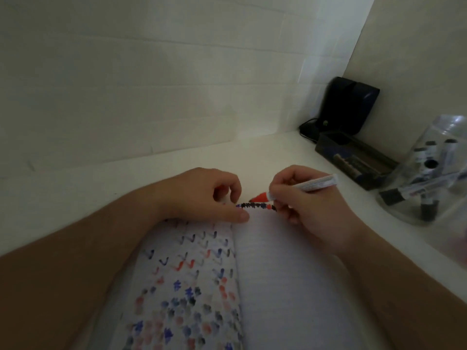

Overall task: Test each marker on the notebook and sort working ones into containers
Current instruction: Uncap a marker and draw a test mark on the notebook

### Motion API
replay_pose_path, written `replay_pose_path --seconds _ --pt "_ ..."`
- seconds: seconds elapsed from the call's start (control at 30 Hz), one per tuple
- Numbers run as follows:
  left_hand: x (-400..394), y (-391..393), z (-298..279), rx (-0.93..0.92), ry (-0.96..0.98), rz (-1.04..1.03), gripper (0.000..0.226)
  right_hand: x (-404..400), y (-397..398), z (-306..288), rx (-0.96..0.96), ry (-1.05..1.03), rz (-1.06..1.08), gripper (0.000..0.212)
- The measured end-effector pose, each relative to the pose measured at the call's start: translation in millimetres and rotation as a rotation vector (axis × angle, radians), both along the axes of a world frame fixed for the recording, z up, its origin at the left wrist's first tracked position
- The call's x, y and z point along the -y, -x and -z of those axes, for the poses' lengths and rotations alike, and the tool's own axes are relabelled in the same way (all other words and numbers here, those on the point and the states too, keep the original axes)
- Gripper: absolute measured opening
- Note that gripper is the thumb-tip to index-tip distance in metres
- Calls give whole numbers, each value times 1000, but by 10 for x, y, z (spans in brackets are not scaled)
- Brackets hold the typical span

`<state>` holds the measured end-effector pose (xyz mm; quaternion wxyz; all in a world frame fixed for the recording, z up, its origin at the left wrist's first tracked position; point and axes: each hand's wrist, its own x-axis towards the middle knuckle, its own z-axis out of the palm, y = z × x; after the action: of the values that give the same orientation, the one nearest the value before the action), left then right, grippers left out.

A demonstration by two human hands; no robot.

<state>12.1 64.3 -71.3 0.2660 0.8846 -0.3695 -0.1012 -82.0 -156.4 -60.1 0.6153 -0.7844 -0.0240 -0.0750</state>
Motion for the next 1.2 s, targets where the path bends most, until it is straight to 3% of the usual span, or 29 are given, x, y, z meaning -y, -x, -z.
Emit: replay_pose_path --seconds 0.1,0.27,0.7,1.2 --pt "54 50 40 114 -106 17 45 -88 -24 42 103 224 21 10" --pt "84 69 86 143 -136 -5 46 -92 -57 126 108 287 29 13" --pt "96 64 88 125 -152 -9 45 -103 -115 196 24 162 99 24" --pt "113 78 69 116 -174 -20 50 -132 -97 210 52 253 100 24"
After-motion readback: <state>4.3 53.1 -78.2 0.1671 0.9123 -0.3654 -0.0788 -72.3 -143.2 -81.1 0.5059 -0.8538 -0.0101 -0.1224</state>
